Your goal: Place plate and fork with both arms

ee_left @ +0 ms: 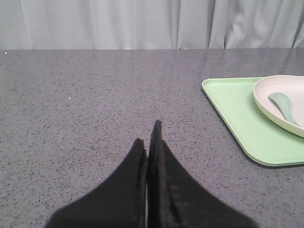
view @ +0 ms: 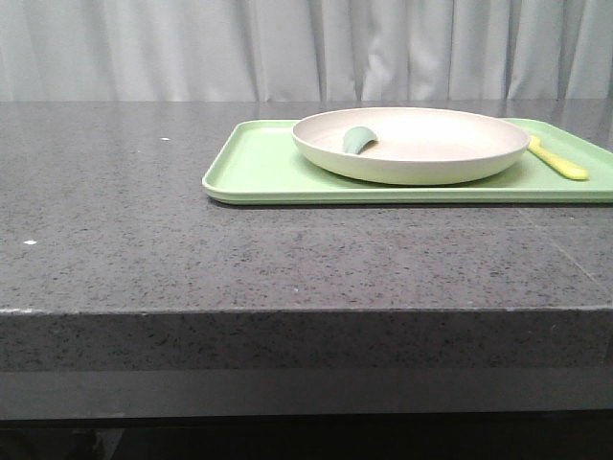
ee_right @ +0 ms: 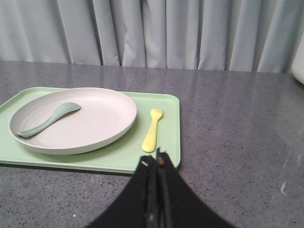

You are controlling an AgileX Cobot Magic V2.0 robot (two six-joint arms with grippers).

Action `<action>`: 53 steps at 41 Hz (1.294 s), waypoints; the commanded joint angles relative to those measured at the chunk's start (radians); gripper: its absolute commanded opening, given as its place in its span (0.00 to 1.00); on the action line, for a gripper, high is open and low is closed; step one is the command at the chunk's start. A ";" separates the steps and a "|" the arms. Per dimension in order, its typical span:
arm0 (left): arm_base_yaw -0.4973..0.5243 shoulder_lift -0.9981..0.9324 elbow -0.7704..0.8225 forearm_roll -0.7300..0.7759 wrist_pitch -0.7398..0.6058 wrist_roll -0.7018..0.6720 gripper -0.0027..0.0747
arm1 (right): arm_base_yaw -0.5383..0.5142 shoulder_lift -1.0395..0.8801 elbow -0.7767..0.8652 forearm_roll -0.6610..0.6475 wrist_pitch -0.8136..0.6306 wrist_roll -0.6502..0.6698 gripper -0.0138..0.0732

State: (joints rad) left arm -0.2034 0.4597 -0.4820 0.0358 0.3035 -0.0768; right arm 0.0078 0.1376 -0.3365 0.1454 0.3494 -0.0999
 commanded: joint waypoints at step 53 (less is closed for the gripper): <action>0.173 -0.408 0.335 -0.036 -0.087 0.000 0.01 | -0.001 0.010 -0.027 0.003 -0.091 -0.013 0.03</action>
State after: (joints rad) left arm -0.0567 0.0993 -0.1648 0.0137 0.3026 -0.0768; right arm 0.0078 0.1376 -0.3356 0.1454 0.3494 -0.0999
